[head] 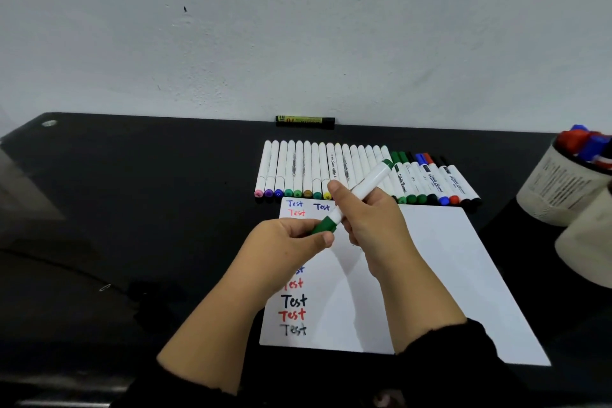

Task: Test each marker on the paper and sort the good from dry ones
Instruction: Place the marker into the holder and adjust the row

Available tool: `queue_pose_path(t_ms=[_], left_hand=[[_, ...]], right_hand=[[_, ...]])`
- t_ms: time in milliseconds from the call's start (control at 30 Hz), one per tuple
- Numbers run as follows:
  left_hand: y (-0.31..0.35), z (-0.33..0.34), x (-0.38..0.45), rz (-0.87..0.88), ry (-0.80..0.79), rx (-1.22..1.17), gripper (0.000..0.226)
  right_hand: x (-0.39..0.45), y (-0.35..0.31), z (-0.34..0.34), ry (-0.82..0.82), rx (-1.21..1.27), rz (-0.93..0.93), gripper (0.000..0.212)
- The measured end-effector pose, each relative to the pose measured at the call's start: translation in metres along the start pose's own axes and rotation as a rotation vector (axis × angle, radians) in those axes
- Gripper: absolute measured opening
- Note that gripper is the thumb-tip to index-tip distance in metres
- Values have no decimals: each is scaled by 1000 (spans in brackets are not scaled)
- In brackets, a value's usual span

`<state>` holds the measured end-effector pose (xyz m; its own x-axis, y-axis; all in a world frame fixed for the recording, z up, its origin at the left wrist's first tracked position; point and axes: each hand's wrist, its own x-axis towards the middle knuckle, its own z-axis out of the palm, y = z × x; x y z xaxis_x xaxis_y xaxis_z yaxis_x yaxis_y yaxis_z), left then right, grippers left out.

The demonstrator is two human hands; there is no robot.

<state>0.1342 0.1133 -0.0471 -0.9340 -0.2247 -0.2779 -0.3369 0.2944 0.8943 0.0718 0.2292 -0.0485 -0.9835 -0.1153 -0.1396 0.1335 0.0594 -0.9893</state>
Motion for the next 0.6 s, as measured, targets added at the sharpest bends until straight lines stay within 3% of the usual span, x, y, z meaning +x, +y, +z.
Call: queue_pose_path(t_ms=[433, 600], left_hand=[[-1, -3, 0, 11, -112, 6, 6], [0, 1, -1, 16, -46, 19, 15]], right_hand=[[-2, 3, 5, 14, -25, 11, 21], [0, 2, 10, 66, -34, 21, 20]])
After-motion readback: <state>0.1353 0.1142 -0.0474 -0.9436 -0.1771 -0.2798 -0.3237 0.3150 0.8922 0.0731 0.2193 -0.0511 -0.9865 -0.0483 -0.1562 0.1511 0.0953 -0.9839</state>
